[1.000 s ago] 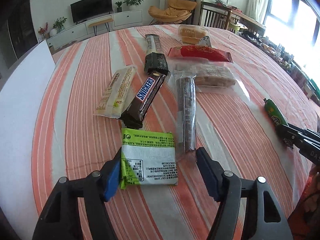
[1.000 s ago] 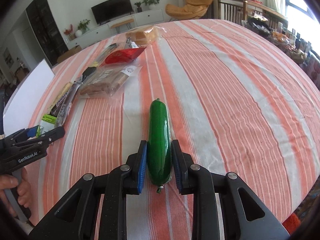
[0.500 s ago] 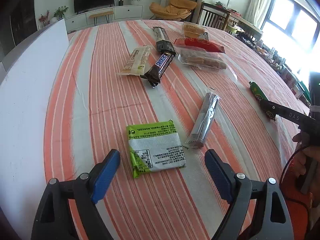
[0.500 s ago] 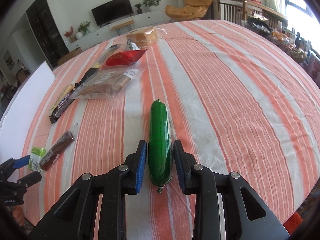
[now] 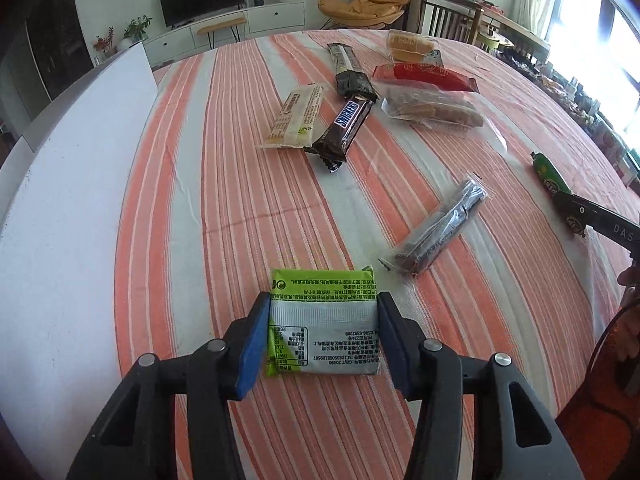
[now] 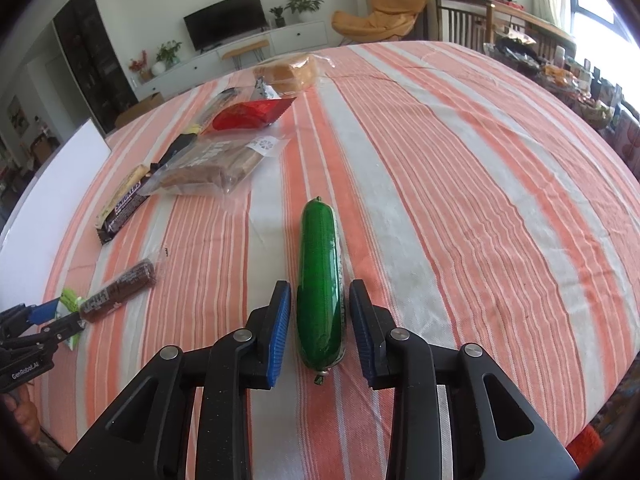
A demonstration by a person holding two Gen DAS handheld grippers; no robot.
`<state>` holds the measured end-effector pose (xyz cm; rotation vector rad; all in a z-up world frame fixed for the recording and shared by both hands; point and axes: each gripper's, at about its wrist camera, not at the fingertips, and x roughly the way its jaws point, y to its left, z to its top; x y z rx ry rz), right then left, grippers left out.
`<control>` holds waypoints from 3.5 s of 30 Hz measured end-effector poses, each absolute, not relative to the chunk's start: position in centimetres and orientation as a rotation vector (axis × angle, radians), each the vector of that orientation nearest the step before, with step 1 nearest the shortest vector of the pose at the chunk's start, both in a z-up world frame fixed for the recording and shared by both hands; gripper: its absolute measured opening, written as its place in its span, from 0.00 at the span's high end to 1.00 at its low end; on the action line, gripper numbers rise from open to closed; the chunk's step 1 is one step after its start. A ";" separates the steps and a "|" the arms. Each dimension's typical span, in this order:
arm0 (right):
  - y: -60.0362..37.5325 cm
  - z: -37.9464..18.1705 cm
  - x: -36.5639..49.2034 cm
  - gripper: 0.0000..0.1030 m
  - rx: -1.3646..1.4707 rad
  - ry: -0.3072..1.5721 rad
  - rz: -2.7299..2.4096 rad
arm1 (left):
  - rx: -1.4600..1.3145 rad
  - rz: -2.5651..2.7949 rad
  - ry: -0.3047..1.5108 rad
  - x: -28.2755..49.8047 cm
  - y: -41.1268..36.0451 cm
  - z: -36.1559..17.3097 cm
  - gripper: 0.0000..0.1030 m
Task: Organize snacks
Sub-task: 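Grasp the green-wrapped packet with the left tool while the right tool holds the green sausage, then carry both snacks over the cardboard box and open both tools to drop them, then move both tools back over the table toward the remaining snacks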
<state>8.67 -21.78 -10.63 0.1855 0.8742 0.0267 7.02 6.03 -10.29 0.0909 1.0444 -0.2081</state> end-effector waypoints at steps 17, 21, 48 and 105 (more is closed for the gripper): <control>-27.0 -9.1 11.3 0.48 0.489 1.064 0.094 | 0.070 -0.200 0.989 5.2 7.0 -10.3 0.51; -23.8 -8.3 13.8 0.51 0.298 1.177 0.111 | -0.045 -0.228 1.000 5.0 8.2 -9.7 0.52; 0.1 5.6 8.5 0.77 0.172 0.988 0.694 | -0.372 -0.085 0.629 -1.9 22.7 10.0 0.52; -26.3 -11.2 10.4 0.21 0.152 0.858 -0.328 | 0.069 -0.125 0.949 14.0 0.7 -11.6 0.00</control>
